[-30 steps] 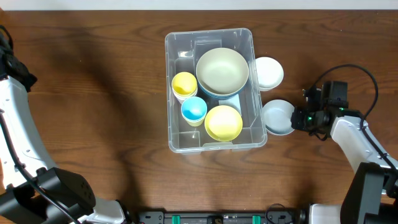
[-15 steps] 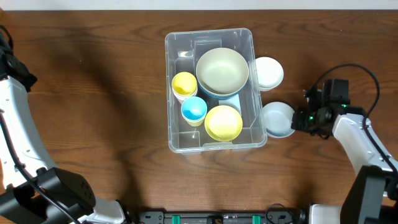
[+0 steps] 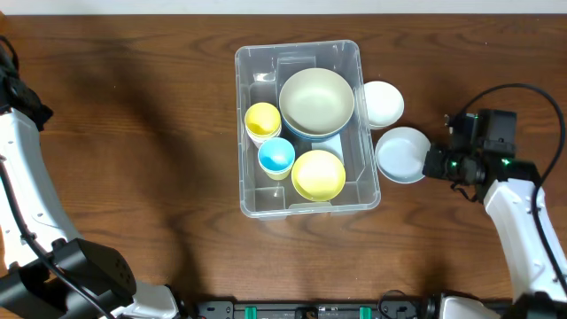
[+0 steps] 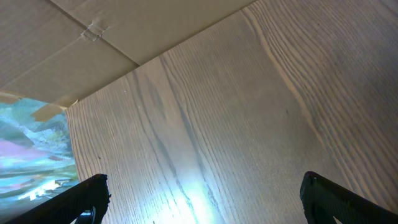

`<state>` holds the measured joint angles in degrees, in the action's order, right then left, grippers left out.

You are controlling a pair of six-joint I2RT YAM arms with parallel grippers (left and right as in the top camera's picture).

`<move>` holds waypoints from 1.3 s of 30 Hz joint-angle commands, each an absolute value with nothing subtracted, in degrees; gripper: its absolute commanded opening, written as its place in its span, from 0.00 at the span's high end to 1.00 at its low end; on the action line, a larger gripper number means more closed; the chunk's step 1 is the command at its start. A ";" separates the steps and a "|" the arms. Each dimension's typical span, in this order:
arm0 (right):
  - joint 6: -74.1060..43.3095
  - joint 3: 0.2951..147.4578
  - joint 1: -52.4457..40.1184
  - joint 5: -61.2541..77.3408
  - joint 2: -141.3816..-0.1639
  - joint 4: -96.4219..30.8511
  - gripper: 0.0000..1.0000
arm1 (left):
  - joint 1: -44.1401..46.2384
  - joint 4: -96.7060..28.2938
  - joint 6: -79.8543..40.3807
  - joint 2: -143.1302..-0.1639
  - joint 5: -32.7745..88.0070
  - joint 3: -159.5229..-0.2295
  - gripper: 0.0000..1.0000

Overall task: Pack container
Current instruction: 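Grasp the rim of the grey bowl with the right gripper and lift, then lower the grey bowl into the container onto the yellow bowl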

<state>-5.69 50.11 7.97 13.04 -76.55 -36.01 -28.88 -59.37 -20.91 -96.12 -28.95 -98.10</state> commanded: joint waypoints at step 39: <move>-10.28 66.74 -25.39 4.16 -72.40 -43.86 0.40 | -29.08 -59.51 -20.60 -96.51 -30.04 -98.30 0.02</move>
